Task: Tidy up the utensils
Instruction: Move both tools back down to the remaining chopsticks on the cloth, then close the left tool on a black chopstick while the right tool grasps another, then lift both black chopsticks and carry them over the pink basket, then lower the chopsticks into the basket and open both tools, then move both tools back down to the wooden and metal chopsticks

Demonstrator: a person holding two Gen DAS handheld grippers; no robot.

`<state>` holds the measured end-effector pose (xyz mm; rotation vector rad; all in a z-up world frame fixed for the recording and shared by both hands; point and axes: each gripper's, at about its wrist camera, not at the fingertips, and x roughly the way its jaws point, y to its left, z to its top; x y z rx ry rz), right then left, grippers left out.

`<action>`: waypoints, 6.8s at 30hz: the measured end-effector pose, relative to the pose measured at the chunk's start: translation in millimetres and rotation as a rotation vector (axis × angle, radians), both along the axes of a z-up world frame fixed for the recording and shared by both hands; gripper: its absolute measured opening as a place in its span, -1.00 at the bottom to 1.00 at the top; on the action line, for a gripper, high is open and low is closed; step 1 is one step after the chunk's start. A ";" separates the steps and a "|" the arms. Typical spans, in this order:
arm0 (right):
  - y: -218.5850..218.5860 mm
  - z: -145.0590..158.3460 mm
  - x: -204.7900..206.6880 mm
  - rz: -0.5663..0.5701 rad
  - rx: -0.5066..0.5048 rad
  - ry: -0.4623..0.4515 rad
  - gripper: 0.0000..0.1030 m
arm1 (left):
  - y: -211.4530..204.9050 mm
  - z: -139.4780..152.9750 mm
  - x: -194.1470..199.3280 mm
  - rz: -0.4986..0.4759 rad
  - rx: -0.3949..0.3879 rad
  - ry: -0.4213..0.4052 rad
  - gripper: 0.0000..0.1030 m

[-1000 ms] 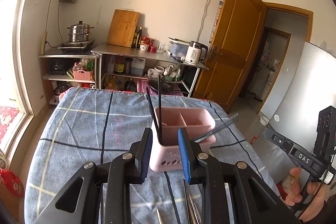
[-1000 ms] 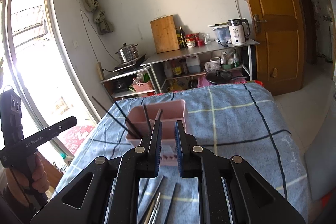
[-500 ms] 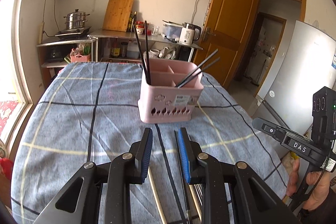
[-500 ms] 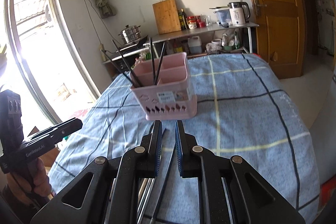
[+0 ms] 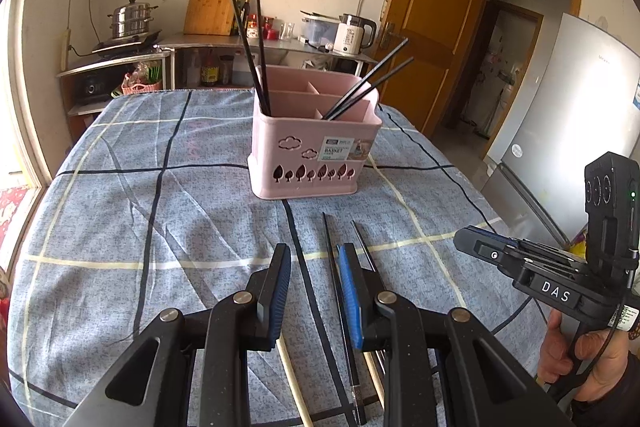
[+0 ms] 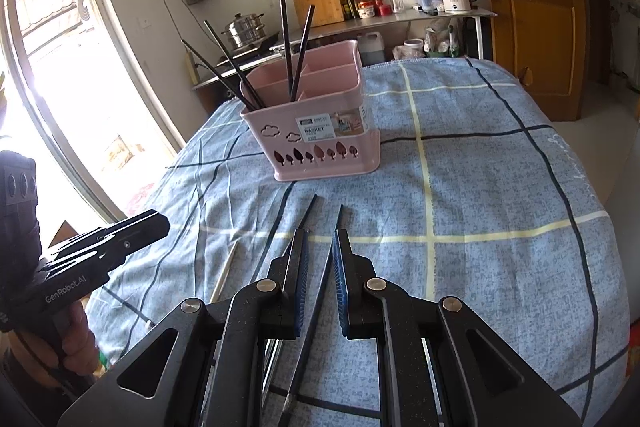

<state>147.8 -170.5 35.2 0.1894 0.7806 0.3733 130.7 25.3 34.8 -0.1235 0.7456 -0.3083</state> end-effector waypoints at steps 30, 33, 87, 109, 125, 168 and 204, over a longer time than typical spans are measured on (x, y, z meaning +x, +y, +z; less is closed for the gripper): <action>19.3 -75.0 55.6 0.013 -0.066 0.200 -0.78 | -38.8 -63.2 87.9 -0.079 0.043 0.189 -0.52; 12.3 -75.4 54.8 0.002 -0.052 0.202 -0.78 | -49.6 -68.9 99.9 -0.084 0.059 0.207 -0.52; 2.2 15.0 71.2 -0.026 -0.045 0.035 -0.90 | -24.3 19.1 103.5 -0.002 0.027 0.094 -0.92; -19.6 75.5 51.6 -0.071 -0.011 -0.127 -0.91 | -8.2 82.5 81.9 0.012 0.003 -0.045 -0.92; -13.9 98.6 37.5 -0.030 -0.004 -0.180 -0.91 | 5.5 100.8 61.9 0.001 -0.005 -0.031 -0.92; 18.6 130.1 134.5 -0.037 0.113 -0.267 -0.91 | 27.9 138.4 169.7 0.053 -0.098 -0.088 -0.92; 3.0 110.8 112.5 -0.040 0.074 -0.202 -0.79 | 39.2 110.9 121.7 0.082 -0.050 -0.124 -0.53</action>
